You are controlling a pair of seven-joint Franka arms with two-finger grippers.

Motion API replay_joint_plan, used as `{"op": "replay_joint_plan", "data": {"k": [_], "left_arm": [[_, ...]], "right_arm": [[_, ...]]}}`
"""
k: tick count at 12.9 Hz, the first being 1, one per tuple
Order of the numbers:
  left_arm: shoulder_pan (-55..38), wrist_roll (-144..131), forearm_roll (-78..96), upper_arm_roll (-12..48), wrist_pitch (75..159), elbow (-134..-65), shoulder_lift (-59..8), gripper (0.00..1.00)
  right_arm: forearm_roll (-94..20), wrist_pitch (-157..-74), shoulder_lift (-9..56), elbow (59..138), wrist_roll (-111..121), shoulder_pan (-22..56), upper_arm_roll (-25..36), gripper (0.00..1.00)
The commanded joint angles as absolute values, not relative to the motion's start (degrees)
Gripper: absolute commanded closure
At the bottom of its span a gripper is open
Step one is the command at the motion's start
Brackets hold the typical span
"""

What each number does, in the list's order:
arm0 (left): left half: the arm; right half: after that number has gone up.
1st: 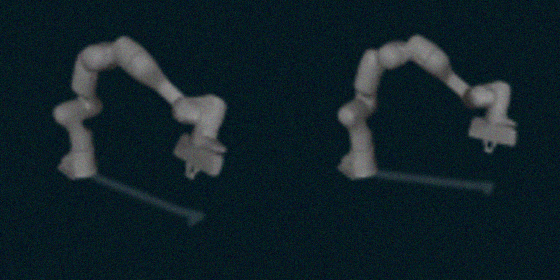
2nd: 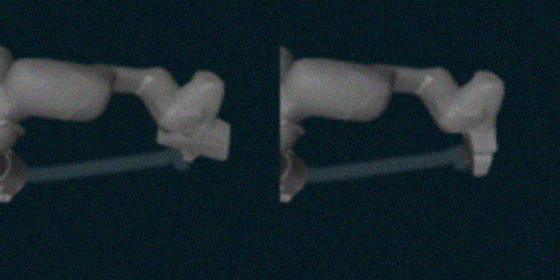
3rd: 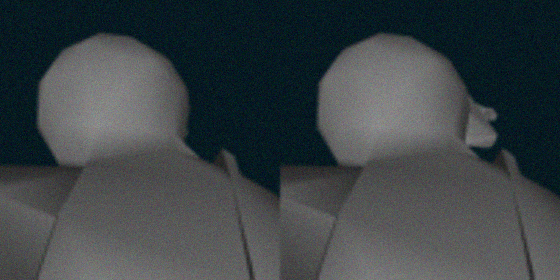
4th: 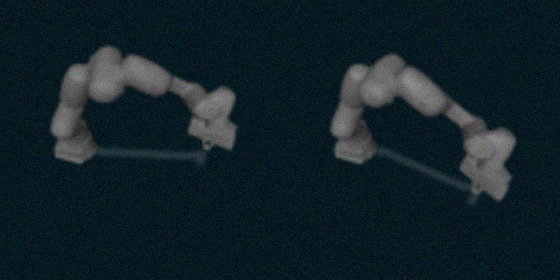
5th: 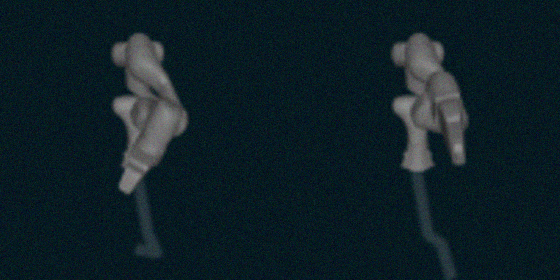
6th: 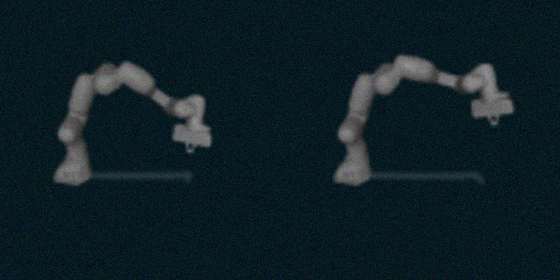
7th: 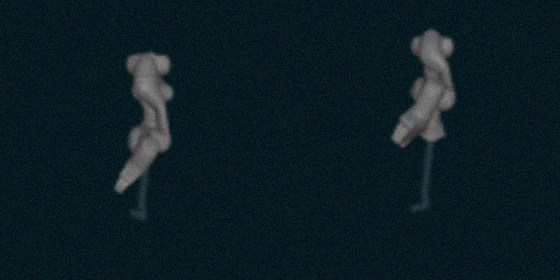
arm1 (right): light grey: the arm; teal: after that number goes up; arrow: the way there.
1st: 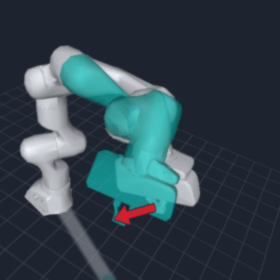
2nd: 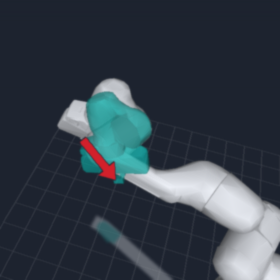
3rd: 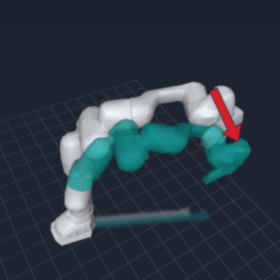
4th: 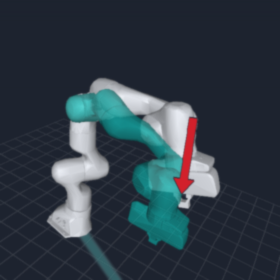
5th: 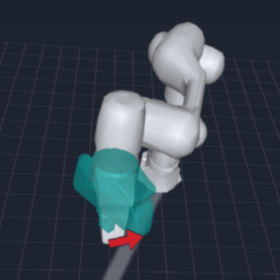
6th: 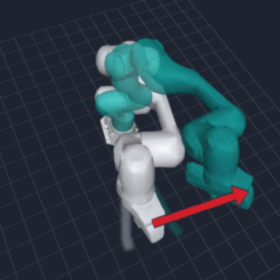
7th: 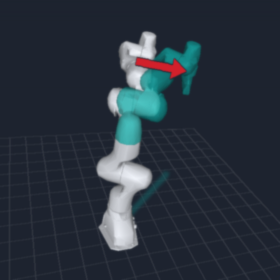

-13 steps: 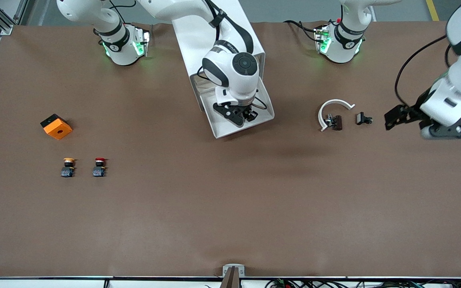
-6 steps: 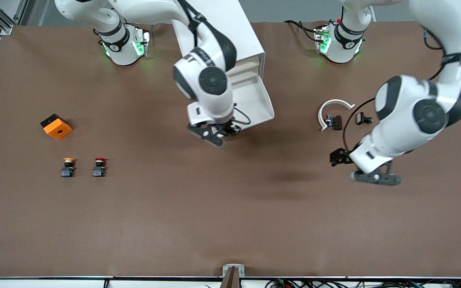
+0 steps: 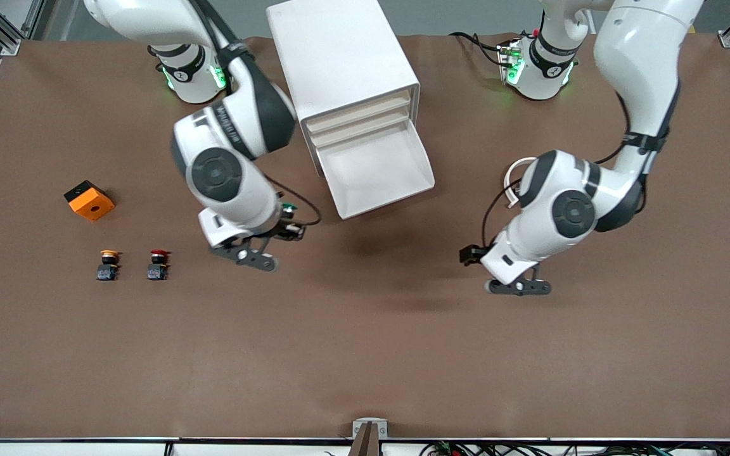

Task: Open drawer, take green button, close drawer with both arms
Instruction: 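Move the button out with the right gripper while the left gripper approaches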

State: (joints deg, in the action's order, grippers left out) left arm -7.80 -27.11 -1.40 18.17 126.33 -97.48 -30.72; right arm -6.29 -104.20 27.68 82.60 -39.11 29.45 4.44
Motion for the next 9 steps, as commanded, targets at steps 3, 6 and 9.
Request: {"op": "replay_joint_plan", "data": {"k": [3,6,9], "left_arm": [[-14.31,-44.10,-1.58,18.54,126.65,-97.20,-35.06,0.00],[-16.60,-52.00,-0.88,19.68,126.04,-97.65,-36.56,0.00],[-18.10,-57.21,2.45,21.79,122.45,-97.91,-37.00,0.00]], "right_arm": [[-2.99,-108.18,23.21,92.09,-27.53,22.60,3.60,1.00],[-2.99,-112.22,22.68,96.31,-22.60,18.91,3.60,1.00],[-2.99,-117.66,21.98,101.32,-20.14,16.97,3.60,1.00]]}}
